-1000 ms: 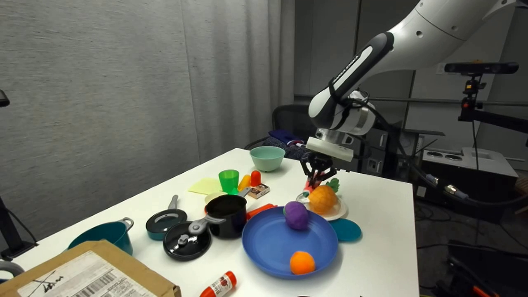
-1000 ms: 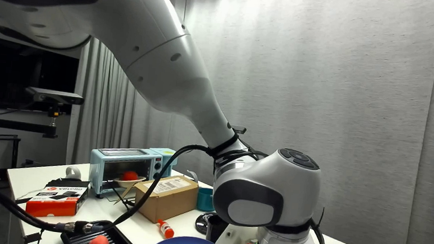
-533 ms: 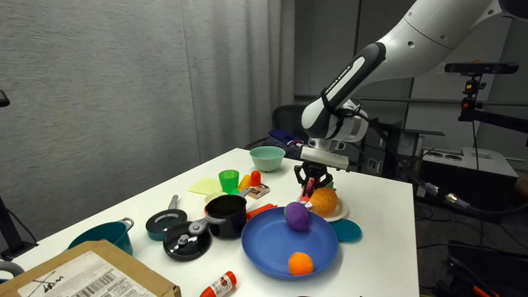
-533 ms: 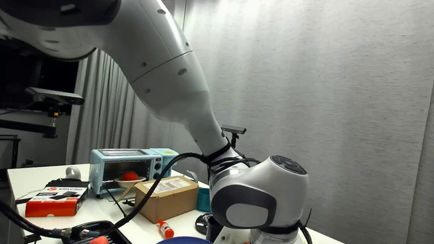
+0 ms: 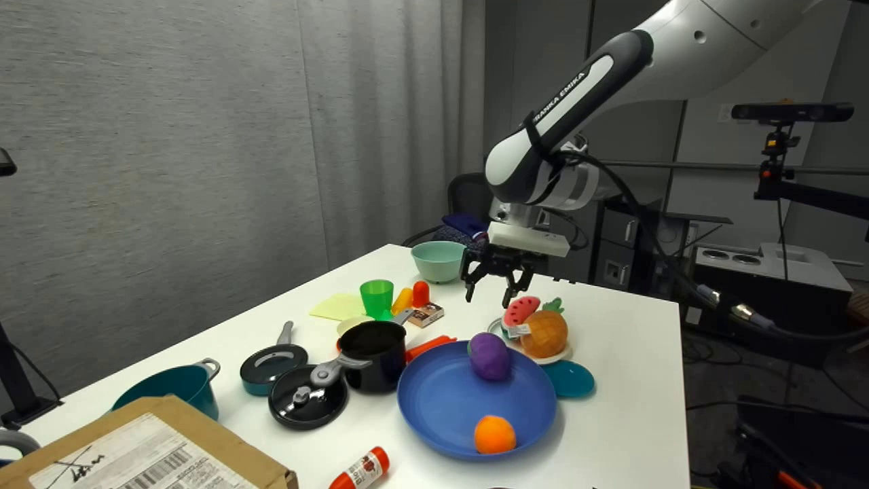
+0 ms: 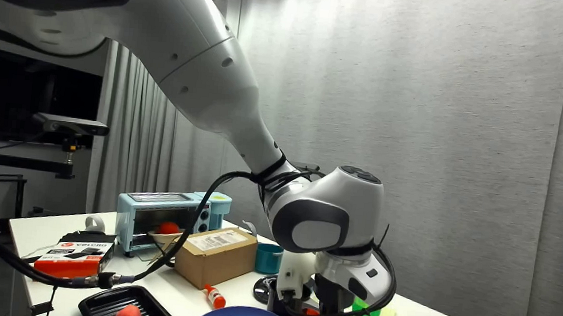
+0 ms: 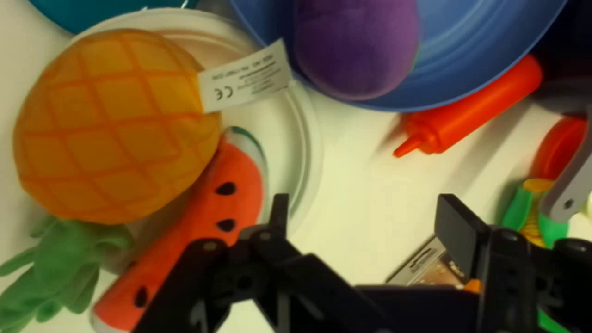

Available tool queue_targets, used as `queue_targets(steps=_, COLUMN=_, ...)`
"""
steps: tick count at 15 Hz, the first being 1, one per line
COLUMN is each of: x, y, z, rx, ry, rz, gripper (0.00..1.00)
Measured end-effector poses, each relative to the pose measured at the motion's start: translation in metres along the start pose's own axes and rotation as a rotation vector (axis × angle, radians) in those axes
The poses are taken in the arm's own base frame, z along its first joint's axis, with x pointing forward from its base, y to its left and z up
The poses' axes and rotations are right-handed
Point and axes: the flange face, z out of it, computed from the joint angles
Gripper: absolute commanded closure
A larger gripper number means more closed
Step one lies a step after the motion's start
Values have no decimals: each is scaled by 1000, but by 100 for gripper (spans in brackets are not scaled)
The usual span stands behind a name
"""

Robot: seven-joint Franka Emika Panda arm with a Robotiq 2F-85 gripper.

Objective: Put the pineapple and watermelon plushies on the white plate, then the purple plushie in the black pot and the orange plushie on the table

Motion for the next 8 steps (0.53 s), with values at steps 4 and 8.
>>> queue_targets(steps=4, x=-30, y=-30, z=-15, rx=3, ry=-94, rz=-196, gripper=0)
queue_targets(steps=8, x=-56, y=-39, z=-5, rx=-67, ry=-208, rz=-365, gripper=0)
